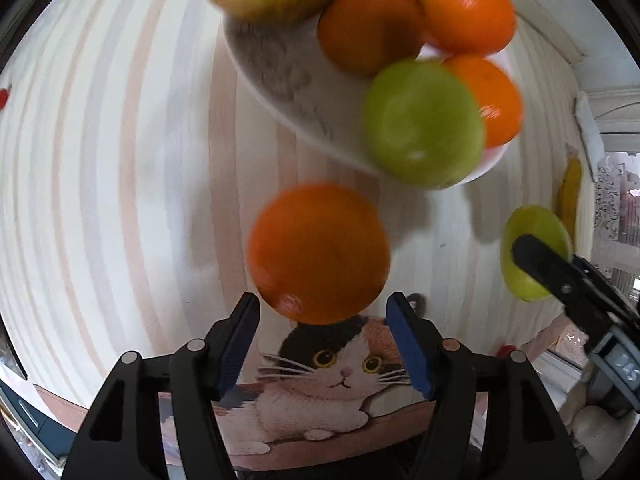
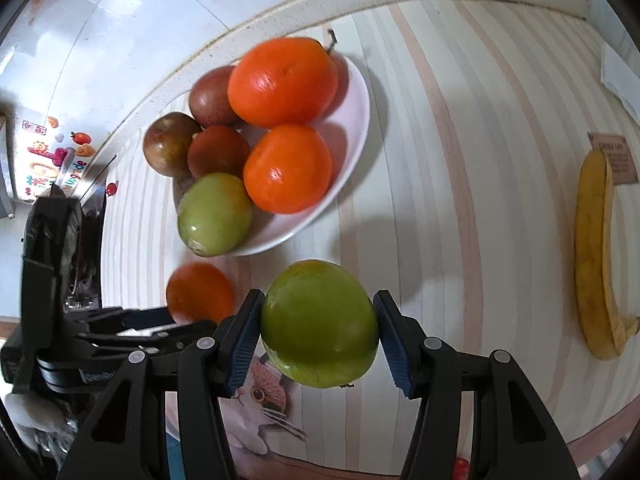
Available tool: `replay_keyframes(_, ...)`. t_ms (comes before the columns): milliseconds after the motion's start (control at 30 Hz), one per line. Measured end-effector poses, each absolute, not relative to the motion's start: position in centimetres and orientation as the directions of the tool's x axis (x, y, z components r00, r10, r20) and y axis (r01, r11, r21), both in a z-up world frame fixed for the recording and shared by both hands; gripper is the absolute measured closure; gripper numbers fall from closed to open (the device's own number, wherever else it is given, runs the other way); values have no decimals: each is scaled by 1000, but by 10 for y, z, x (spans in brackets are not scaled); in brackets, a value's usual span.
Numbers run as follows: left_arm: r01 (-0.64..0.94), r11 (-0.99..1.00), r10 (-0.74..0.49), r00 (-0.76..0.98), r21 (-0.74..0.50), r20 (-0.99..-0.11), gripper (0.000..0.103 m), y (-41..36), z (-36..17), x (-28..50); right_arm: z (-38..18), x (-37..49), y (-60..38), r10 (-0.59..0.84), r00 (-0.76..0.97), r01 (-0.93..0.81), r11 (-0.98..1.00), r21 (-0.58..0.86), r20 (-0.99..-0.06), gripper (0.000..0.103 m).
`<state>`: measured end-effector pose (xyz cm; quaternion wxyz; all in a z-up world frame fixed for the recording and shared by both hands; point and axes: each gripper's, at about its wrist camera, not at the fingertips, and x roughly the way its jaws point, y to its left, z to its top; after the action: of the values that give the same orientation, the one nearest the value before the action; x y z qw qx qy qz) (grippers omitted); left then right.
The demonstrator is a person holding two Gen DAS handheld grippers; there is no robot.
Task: Organize fruits
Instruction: 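Carry the pear and tangerine over the plate and open both tools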
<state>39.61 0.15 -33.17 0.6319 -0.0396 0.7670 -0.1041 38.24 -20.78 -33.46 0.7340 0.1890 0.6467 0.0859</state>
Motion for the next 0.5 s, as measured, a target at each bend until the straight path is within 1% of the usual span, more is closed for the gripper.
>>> replay_keyframes(100,44,979,-188,-189,-200,-964,39,4,-339,397,-338,381,-206,368,142,118,915,385,-919,44)
replay_keyframes(133,34,976,-204,-186,-214,-961,39,5,-339,397,-338,380,-207,366,143,120,916,383,-920,44)
replay_keyframes(367,-4,970,-243,-101,-244,-965,39,17,-309,397,-338,379,-210,364,146,135,914,383,-920,44)
replay_keyframes(500,4,973,-227,-128,-230,-965,39,8,-322,408,-341,379,-209,368,142,144,911,387,-919,44)
